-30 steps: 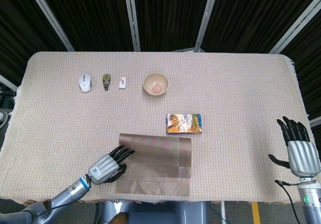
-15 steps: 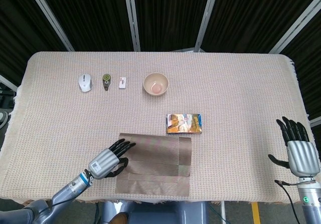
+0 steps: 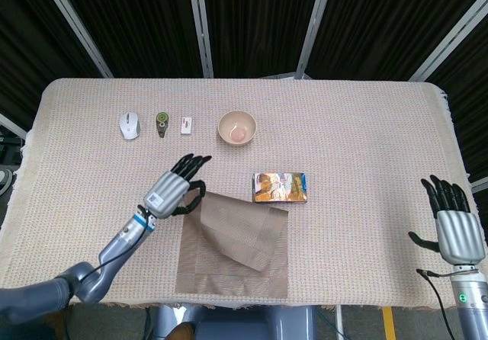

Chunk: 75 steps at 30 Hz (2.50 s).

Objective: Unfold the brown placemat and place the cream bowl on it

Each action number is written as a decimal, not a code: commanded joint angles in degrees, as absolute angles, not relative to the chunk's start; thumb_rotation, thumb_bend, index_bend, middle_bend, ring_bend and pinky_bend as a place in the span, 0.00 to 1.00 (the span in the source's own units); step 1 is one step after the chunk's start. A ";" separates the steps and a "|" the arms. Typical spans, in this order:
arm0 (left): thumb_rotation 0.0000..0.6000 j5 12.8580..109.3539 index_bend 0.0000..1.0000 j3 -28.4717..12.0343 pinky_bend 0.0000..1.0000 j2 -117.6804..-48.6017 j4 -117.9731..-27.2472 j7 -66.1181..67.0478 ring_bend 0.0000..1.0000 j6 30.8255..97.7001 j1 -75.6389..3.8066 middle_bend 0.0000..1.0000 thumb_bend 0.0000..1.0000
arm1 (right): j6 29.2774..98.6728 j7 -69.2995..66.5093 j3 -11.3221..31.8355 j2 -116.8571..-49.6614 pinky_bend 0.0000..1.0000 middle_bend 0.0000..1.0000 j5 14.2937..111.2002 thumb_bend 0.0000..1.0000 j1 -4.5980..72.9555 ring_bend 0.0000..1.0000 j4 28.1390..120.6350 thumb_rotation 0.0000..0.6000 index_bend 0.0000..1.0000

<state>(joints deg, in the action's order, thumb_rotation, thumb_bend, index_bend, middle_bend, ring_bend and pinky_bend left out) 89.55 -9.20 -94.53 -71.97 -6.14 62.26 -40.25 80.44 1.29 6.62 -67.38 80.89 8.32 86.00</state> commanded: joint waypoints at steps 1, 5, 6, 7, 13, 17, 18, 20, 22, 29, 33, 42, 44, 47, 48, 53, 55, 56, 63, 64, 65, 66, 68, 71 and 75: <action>1.00 84.50 0.63 -13.84 0.00 -95.53 -68.61 -5.70 0.00 57.96 -44.13 0.00 0.47 | 79.86 1.72 6.99 -67.59 0.00 0.00 79.98 0.00 8.54 0.00 85.77 1.00 0.00; 1.00 80.86 0.63 -16.57 0.00 -96.52 -63.18 -5.61 0.00 54.73 -46.99 0.00 0.48 | 79.16 2.34 7.39 -67.86 0.00 0.00 78.73 0.00 8.78 0.00 85.51 1.00 0.00; 1.00 80.36 0.63 -16.77 0.00 -96.74 -62.10 -5.61 0.00 54.21 -47.43 0.00 0.48 | 79.06 2.50 7.47 -67.93 0.00 0.00 78.50 0.00 8.82 0.00 85.43 1.00 0.00; 1.00 79.82 0.63 -16.95 0.00 -96.94 -60.93 -5.63 0.00 53.76 -47.76 0.00 0.49 | 78.94 2.67 7.55 -68.00 0.00 0.00 78.25 0.00 8.87 0.00 85.30 1.00 0.00; 1.00 77.65 0.63 -16.09 0.00 -97.83 -53.51 -8.32 0.00 52.36 -47.33 0.00 0.49 | 77.52 3.54 7.63 -68.61 0.00 0.00 76.80 0.00 9.25 0.00 84.48 1.00 0.00; 1.00 77.78 0.64 -14.39 0.00 -97.89 -49.87 -11.61 0.00 52.95 -45.77 0.00 0.49 | 77.26 3.69 7.55 -68.86 0.00 0.00 76.74 0.00 9.40 0.00 84.19 1.00 0.00; 1.00 77.82 0.64 -13.83 0.00 -97.76 -49.07 -12.33 0.00 53.24 -45.11 0.00 0.49 | 77.23 3.62 7.51 -68.88 0.00 0.00 76.80 0.00 9.42 0.00 84.19 1.00 0.00; 1.00 78.12 0.64 -12.94 0.00 -97.42 -48.48 -13.11 0.00 53.71 -44.24 0.00 0.49 | 77.22 3.52 7.44 -68.86 0.00 0.00 76.96 0.00 9.45 0.00 84.22 1.00 0.00; 1.00 78.62 0.61 -11.79 0.00 -96.64 -48.76 -13.33 0.00 54.27 -43.23 0.00 0.48 | 77.26 3.44 7.35 -68.87 0.00 0.00 77.22 0.00 9.50 0.00 84.29 1.00 0.00; 1.00 79.25 0.00 -11.47 0.00 -93.53 -53.68 -13.16 0.00 61.52 -39.42 0.00 0.00 | 77.77 3.42 6.80 -68.88 0.00 0.00 78.58 0.00 9.51 0.00 84.79 1.00 0.00; 1.00 79.50 0.00 -11.41 0.00 -89.24 -60.13 -11.18 0.00 67.64 -35.66 0.00 0.00 | 78.80 2.72 6.09 -68.50 0.00 0.00 80.71 0.00 9.33 0.00 85.74 1.00 0.00; 1.00 76.58 0.00 -7.05 0.00 -73.95 -89.42 5.50 0.00 80.35 -22.01 0.00 0.00 | 79.73 0.75 -0.05 -66.28 0.00 0.00 97.21 0.00 12.20 0.00 85.74 1.00 0.00; 1.00 75.86 0.00 -6.39 0.00 -72.02 -92.95 8.17 0.00 81.58 -20.43 0.00 0.00 | 79.52 -0.48 -1.10 -66.13 0.00 0.00 100.33 0.00 13.31 0.00 85.21 1.00 0.00; 1.00 75.50 0.00 -5.78 0.00 -70.01 -96.47 11.11 0.00 83.59 -18.58 0.00 0.00 | 79.08 -2.91 -2.56 -65.98 0.00 0.00 104.51 0.00 15.10 0.00 84.66 1.00 0.00; 1.00 75.62 0.00 -5.52 0.00 -69.28 -97.43 11.76 0.00 85.02 -17.46 0.00 0.00 | 78.64 -4.46 -3.71 -66.16 0.00 0.00 108.03 0.00 16.71 0.00 84.78 1.00 0.00; 1.00 77.00 0.00 -4.30 0.00 -68.90 -96.66 9.57 0.00 86.25 -15.10 0.00 0.00 | 75.45 -5.94 -5.62 -66.68 0.00 0.00 115.18 0.00 22.06 0.00 86.28 1.00 0.03; 1.00 77.69 0.00 -4.02 0.00 -68.66 -96.34 9.35 0.00 85.99 -14.91 0.00 0.00 | 73.57 -4.15 -5.71 -66.94 0.00 0.00 116.20 0.00 23.48 0.00 87.39 1.00 0.03; 1.00 78.09 0.00 -3.99 0.00 -68.54 -96.23 9.16 0.00 86.04 -14.82 0.00 0.00 | 72.41 -2.88 -5.68 -67.21 0.00 0.00 116.70 0.00 24.25 0.00 88.01 1.00 0.03; 1.00 78.77 0.00 -4.47 0.00 -68.24 -95.94 8.41 0.00 85.52 -14.37 0.00 0.00 | 63.87 3.21 -4.86 -72.02 0.00 0.00 117.58 0.00 29.69 0.00 90.11 1.00 0.05; 1.00 79.07 0.00 -4.57 0.00 -68.20 -95.97 8.34 0.00 85.60 -14.31 0.00 0.00 | 62.87 3.69 -5.01 -73.03 0.00 0.00 117.91 0.00 30.47 0.00 89.91 1.00 0.06; 1.00 79.26 0.00 -4.66 0.00 -68.17 -95.95 8.32 0.00 85.71 -14.25 0.00 0.00 | 62.02 4.27 -5.04 -73.75 0.00 0.00 118.01 0.00 31.02 0.00 89.61 1.00 0.06; 1.00 79.43 0.00 -4.82 0.00 -68.16 -95.93 8.30 0.00 85.84 -14.17 0.00 0.00 | 60.95 5.11 -5.16 -74.50 0.00 0.00 118.05 0.00 31.62 0.00 89.31 1.00 0.07; 1.00 79.60 0.00 -5.06 0.00 -68.21 -95.84 8.24 0.00 85.90 -14.11 0.00 0.00 | 59.15 6.53 -5.42 -75.55 0.00 0.00 118.10 0.00 32.53 0.00 88.99 1.00 0.08; 1.00 79.65 0.00 -5.24 0.00 -68.33 -95.70 8.10 0.00 85.35 -14.14 0.00 0.00 | 57.15 9.18 -5.72 -76.70 0.00 0.00 117.81 0.00 33.38 0.00 88.61 1.00 0.08; 1.00 79.63 0.00 -5.45 0.00 -68.59 -95.28 8.20 0.00 84.18 -14.50 0.00 0.00 | 56.07 11.93 -6.02 -78.06 0.00 0.00 117.14 0.00 33.76 0.00 87.08 1.00 0.08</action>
<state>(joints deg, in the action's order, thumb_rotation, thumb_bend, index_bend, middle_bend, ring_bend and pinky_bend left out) 79.62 -5.36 -68.49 -95.43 8.18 84.39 -14.37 56.66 11.14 -5.80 -77.41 117.50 33.45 87.78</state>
